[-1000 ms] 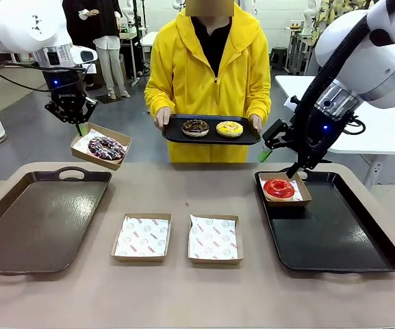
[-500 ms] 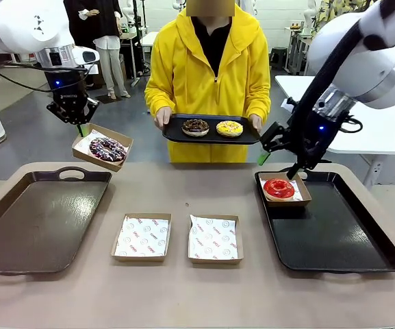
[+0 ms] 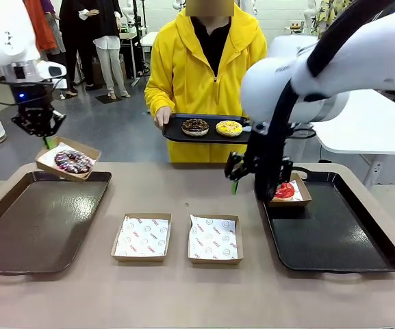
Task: Individually package the donuts and arrange them on the tray.
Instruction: Place the picked Paper togo box on the Handle tray while simultaneously picking up another Paper togo box from the table with the other hand.
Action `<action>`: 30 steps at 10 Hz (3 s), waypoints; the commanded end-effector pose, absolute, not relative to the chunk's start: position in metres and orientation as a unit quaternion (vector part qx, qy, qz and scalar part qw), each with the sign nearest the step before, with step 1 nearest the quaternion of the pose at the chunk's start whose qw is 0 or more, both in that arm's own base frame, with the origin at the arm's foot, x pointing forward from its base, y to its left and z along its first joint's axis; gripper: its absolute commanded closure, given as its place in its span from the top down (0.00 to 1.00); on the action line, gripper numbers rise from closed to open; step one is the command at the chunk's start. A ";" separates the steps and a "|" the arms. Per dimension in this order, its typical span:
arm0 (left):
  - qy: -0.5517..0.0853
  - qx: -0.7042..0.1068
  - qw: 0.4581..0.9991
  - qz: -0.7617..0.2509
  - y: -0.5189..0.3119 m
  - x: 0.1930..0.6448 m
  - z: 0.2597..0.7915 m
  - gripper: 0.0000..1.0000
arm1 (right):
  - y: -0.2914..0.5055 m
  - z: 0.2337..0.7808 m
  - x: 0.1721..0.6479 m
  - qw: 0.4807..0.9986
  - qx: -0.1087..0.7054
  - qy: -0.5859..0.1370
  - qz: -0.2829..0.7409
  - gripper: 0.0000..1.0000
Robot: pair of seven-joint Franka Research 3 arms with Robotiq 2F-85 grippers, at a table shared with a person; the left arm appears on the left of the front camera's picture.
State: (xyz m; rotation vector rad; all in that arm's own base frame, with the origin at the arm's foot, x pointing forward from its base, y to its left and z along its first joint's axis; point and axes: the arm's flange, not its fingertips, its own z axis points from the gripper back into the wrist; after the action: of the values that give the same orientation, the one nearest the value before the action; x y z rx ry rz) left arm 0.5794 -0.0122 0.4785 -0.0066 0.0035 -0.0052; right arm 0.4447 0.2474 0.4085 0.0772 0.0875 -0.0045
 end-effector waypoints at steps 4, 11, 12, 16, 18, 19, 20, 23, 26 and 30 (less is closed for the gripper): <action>0.018 -0.005 1.000 -0.015 0.011 0.578 0.455 0.01 | 0.254 0.386 0.448 0.998 0.024 0.057 -0.012 1.00; -0.007 -0.008 1.000 0.013 -0.022 0.584 0.440 0.01 | 0.269 0.343 0.414 0.997 0.005 0.040 -0.070 1.00; -0.011 -0.006 1.000 0.019 -0.027 0.586 0.435 0.01 | 0.270 0.336 0.405 0.997 0.008 0.037 -0.068 1.00; -0.021 0.010 0.999 0.034 -0.036 0.589 0.407 0.01 | 0.269 0.311 0.393 0.997 0.007 0.013 -0.080 1.00; -0.016 0.007 0.999 0.029 -0.031 0.585 0.400 0.01 | 0.270 0.303 0.395 0.997 0.006 0.011 -0.080 1.00; -0.014 0.004 1.000 0.025 -0.031 0.582 0.401 0.01 | 0.270 0.302 0.397 0.997 0.009 0.010 -0.082 1.00; -0.011 0.002 1.000 0.017 -0.031 0.577 0.403 0.01 | 0.270 0.302 0.399 0.997 0.012 0.004 -0.082 1.00; -0.010 0.001 1.000 0.003 -0.031 0.568 0.406 0.01 | 0.275 0.314 0.399 0.996 0.010 -0.034 -0.079 1.00; -0.003 0.000 1.000 0.013 -0.025 0.570 0.400 0.01 | 0.276 0.317 0.402 0.996 0.009 -0.055 -0.070 1.00; 0.002 -0.002 1.000 0.022 -0.024 0.574 0.396 0.01 | 0.275 0.316 0.402 0.996 0.011 -0.052 -0.066 1.00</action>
State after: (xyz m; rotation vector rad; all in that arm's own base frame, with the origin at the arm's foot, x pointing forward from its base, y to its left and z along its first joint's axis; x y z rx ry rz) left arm 0.5734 -0.0263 0.3973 0.0012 0.0033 0.0348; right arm 0.4034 0.2717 0.3221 0.0330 -0.0764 -0.1130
